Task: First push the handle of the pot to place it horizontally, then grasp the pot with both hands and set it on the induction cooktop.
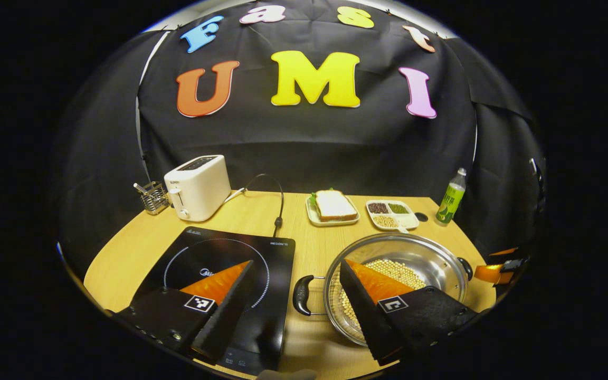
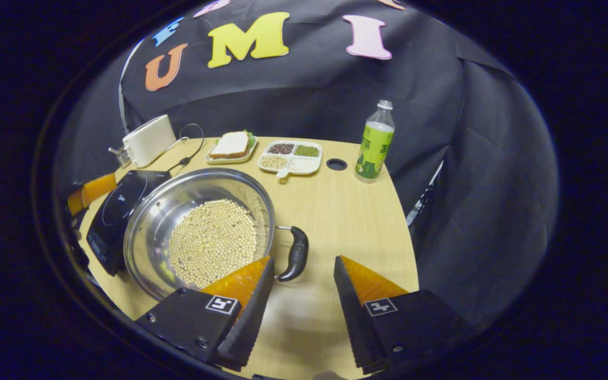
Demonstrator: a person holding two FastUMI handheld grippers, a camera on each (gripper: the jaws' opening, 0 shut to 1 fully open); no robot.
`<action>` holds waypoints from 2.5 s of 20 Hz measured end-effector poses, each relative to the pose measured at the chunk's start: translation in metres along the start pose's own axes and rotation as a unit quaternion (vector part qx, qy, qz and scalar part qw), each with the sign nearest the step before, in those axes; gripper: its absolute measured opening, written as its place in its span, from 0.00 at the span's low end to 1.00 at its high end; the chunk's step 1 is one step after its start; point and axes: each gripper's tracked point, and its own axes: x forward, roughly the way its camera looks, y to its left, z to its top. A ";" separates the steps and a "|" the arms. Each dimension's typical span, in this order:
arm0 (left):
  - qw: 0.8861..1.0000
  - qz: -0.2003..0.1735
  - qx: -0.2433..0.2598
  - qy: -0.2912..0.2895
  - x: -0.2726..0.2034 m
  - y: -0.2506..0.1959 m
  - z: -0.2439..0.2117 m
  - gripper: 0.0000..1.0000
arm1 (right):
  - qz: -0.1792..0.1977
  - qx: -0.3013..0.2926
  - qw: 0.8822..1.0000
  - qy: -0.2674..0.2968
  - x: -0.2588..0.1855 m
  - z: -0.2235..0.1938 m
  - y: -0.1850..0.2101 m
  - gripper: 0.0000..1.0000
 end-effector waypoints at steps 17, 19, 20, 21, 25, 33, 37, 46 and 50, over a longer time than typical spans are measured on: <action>0.997 0.011 0.020 0.074 0.054 -0.018 -0.063 0.98 | -0.026 0.021 0.999 0.024 0.040 -0.003 -0.008 0.69; 0.997 0.012 0.027 0.076 0.055 -0.017 -0.064 0.98 | -0.021 0.038 0.999 0.027 0.041 -0.004 -0.008 0.69; 0.997 0.013 0.029 0.076 0.056 -0.017 -0.064 0.98 | -0.021 0.039 0.998 0.032 0.040 -0.005 -0.008 0.69; 0.997 0.014 0.028 0.076 0.057 -0.016 -0.064 0.98 | -0.022 0.040 0.998 0.033 0.039 -0.004 -0.008 0.69; 0.997 0.013 0.028 0.076 0.058 -0.016 -0.064 0.98 | -0.010 0.058 0.998 -0.007 0.031 0.016 0.002 0.70; 0.997 0.008 0.026 0.074 0.059 -0.016 -0.065 0.98 | 0.009 0.058 0.998 -0.006 0.037 0.019 0.018 0.87; 0.997 0.006 0.026 0.074 0.060 -0.016 -0.065 0.98 | 0.011 0.061 0.998 0.026 0.056 -0.001 0.030 0.96; 0.996 0.024 0.035 0.084 0.063 -0.005 -0.067 0.70 | -0.030 0.063 0.995 0.067 0.064 -0.015 0.026 0.66; 0.995 0.018 0.039 0.089 0.062 -0.006 -0.064 0.61 | -0.022 0.076 0.994 0.068 0.060 -0.016 0.029 0.60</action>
